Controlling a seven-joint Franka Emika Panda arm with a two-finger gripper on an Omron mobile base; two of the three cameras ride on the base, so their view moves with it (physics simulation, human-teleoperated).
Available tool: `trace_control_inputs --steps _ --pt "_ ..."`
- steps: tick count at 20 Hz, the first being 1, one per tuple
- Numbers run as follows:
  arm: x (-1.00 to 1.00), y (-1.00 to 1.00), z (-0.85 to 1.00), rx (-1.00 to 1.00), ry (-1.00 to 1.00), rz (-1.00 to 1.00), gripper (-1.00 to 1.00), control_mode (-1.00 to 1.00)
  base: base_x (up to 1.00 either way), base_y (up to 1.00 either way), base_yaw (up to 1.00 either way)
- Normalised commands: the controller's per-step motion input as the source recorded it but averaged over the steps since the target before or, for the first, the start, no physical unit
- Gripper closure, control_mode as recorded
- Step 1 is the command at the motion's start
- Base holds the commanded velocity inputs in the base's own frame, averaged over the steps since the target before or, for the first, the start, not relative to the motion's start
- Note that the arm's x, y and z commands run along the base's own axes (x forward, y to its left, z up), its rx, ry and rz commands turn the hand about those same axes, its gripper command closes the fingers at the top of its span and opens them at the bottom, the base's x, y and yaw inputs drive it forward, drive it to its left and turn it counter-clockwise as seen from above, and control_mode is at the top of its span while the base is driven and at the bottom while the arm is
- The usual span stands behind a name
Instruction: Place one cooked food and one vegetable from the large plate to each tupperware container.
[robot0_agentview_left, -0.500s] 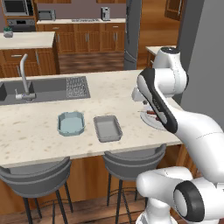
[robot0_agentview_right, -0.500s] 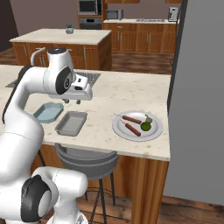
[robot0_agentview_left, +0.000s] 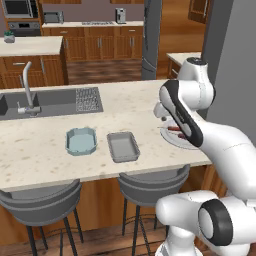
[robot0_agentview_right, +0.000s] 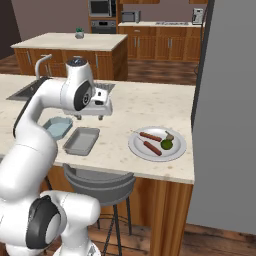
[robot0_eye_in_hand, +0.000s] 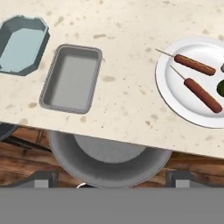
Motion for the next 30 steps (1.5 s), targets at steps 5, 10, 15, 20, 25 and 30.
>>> trace_control_inputs --steps 5,10,15,20,25,30 --pt "0.49 -0.33 -0.3 0.0 0.01 0.11 -1.0 -1.0 0.0 0.0 0.0" --pt "0.39 -0.59 -0.39 0.0 0.0 0.1 -1.0 -1.0 0.0 0.0 0.0" --pt "0.37 -0.44 -0.39 -0.01 0.0 0.07 -1.0 -1.0 0.0 0.0 0.0" --pt "0.45 -0.3 -0.49 -0.06 0.01 0.05 -1.0 -1.0 0.0 0.0 0.0" --pt "0.51 -0.41 -0.4 -0.05 0.03 0.05 -1.0 -1.0 0.0 0.0 0.0" --pt "0.54 -0.37 -0.35 -0.01 0.03 0.06 -1.0 -1.0 0.0 0.0 0.0"
